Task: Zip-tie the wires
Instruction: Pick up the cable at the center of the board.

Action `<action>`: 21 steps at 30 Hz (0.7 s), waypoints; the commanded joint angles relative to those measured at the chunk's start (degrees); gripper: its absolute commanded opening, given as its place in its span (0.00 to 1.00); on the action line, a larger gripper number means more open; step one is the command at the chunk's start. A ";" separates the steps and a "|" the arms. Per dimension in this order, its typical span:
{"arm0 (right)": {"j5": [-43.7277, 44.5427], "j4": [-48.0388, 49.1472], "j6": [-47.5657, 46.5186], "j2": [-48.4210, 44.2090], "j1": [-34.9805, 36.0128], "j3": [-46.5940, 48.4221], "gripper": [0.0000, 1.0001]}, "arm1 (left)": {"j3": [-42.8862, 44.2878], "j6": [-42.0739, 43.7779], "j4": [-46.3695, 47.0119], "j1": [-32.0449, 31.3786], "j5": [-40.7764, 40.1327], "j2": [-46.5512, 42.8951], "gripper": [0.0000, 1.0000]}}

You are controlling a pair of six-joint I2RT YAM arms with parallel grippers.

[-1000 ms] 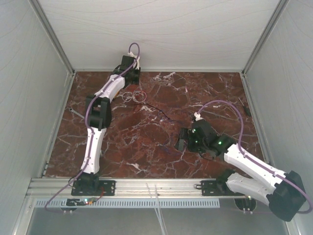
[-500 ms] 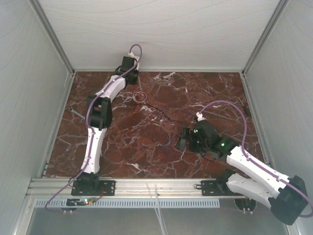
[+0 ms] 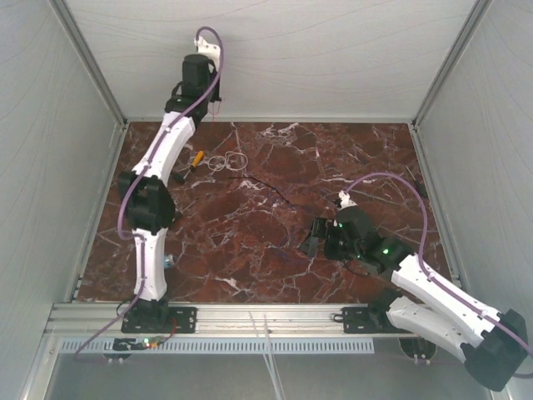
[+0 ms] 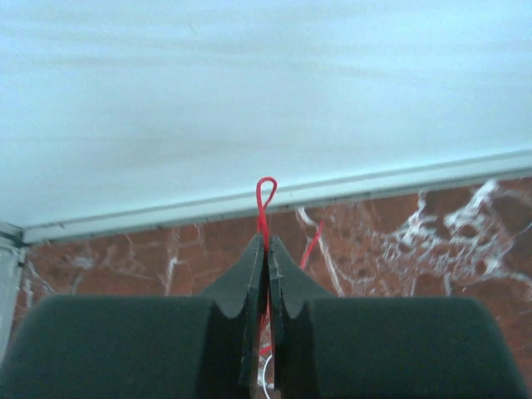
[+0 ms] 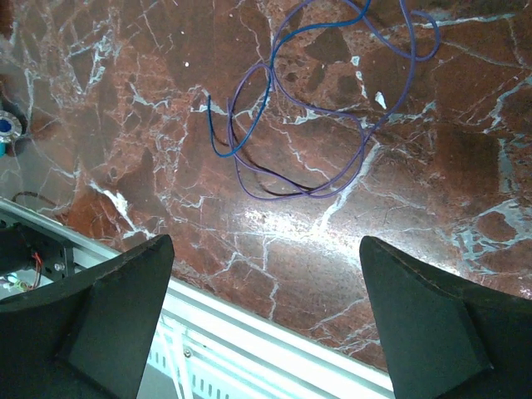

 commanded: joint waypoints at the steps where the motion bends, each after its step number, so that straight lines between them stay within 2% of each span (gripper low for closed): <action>1: 0.10 2.32 -0.47 -2.81 -0.19 -0.38 0.92 | 3.56 -1.25 6.39 0.19 -1.00 -7.65 0.00; 4: 0.33 3.77 -2.59 -4.83 -0.15 -0.22 0.92 | 3.69 -4.00 7.34 0.19 5.04 -12.41 0.00; 9: 2.07 6.70 -9.87 -9.74 -0.16 1.54 0.93 | 2.32 -12.02 6.67 -0.12 22.28 -20.70 0.00; 13: 2.34 13.60 -15.99 -14.47 -0.21 1.59 0.93 | -0.92 -19.25 8.75 -0.29 34.48 -26.83 0.00; 16: 0.34 20.45 -20.23 -16.59 -0.17 1.19 0.93 | -5.45 -24.52 12.17 -0.28 43.70 -31.61 0.00; 21: -1.27 33.05 -28.60 -17.32 -0.20 0.34 0.94 | -19.01 -37.40 23.35 -0.62 56.58 -38.50 0.00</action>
